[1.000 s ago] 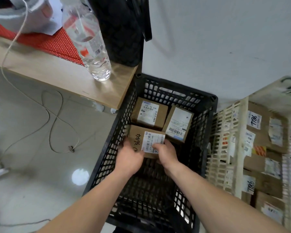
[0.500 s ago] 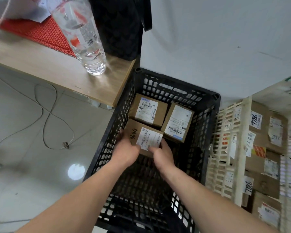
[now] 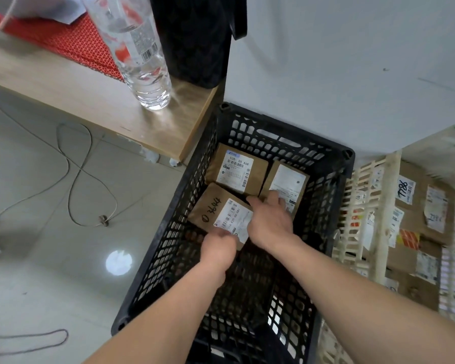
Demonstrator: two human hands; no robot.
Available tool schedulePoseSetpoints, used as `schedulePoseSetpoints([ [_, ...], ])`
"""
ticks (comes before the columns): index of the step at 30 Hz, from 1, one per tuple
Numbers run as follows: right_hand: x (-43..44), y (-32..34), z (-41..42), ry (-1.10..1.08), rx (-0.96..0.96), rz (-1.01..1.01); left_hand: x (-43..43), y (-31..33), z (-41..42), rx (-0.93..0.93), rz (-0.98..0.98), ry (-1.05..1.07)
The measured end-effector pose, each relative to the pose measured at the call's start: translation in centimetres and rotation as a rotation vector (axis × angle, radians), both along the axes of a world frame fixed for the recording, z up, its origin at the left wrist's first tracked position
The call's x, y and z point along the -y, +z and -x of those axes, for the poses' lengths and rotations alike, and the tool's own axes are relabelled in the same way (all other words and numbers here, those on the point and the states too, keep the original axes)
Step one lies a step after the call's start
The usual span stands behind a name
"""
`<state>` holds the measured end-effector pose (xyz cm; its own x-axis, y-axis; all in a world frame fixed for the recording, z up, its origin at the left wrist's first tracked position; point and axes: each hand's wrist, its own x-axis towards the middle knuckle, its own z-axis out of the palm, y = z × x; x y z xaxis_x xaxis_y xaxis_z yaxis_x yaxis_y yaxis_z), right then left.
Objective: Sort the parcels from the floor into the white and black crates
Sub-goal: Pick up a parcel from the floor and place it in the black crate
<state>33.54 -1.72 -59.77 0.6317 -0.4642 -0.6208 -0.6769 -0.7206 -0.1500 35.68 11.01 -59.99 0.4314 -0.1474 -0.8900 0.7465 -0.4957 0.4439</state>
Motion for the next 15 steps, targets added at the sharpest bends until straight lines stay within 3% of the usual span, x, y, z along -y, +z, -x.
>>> schedulePoseSetpoints([
  [5, 1.8, -0.1, -0.1, 0.174, -0.116, 0.092, 0.9, -1.0, 0.4, -0.197, 0.082, 0.231],
  [9, 2.6, -0.2, 0.8, 0.202, -0.126, 0.12, 1.4, -0.9, 0.4, -0.21, 0.119, 0.349],
  [15, 2.8, -0.3, 1.7, 0.156, -0.091, -0.004, 2.4, -0.2, -0.1, -0.158, 0.232, 0.432],
])
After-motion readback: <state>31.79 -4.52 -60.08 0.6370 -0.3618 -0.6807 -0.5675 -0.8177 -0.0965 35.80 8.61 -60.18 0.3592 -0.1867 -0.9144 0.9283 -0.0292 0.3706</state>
